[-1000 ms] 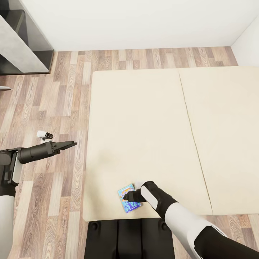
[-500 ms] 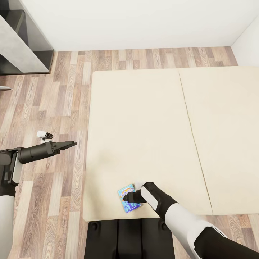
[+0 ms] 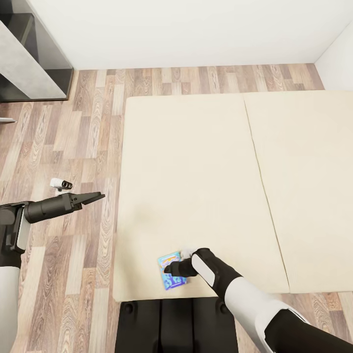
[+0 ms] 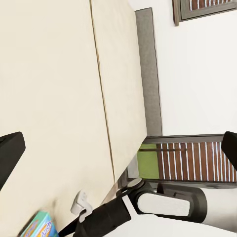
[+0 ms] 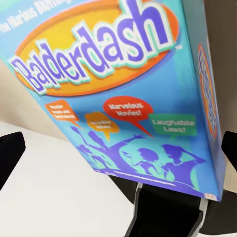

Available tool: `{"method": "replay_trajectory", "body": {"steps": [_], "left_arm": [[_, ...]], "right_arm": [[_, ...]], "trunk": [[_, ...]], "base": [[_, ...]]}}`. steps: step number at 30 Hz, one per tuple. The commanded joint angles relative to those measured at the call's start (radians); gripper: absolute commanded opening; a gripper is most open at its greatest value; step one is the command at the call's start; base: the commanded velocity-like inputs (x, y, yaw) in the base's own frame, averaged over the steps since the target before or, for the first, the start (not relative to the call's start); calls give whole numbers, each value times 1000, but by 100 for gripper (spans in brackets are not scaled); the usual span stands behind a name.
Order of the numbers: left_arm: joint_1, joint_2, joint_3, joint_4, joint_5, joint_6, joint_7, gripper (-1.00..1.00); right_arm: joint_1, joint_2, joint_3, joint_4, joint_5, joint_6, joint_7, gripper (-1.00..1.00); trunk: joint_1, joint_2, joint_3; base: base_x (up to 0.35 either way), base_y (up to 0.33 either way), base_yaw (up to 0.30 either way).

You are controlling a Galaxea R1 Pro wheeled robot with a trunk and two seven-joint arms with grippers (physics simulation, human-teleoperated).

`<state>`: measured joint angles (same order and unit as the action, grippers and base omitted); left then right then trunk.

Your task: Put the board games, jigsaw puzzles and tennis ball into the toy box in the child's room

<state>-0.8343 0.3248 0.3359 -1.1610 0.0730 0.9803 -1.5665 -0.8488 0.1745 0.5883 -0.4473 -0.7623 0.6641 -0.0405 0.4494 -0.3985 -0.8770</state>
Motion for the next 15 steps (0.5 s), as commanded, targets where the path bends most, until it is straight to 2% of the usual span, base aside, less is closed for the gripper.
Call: {"method": "replay_trajectory", "body": {"steps": [1,15], "left_arm": [[0,0,0,0,-1,11,-4,100],[0,0,0,0,-1,11,-4,100]], "right_arm": [[-1,0,4,0,-5,2,-3,100],[0,0,5,1,-5,-6,-1,100]], "trunk": [[1,-2,-1],[1,-2,-1]], "base": [[0,0,0],[0,43,0]]}}
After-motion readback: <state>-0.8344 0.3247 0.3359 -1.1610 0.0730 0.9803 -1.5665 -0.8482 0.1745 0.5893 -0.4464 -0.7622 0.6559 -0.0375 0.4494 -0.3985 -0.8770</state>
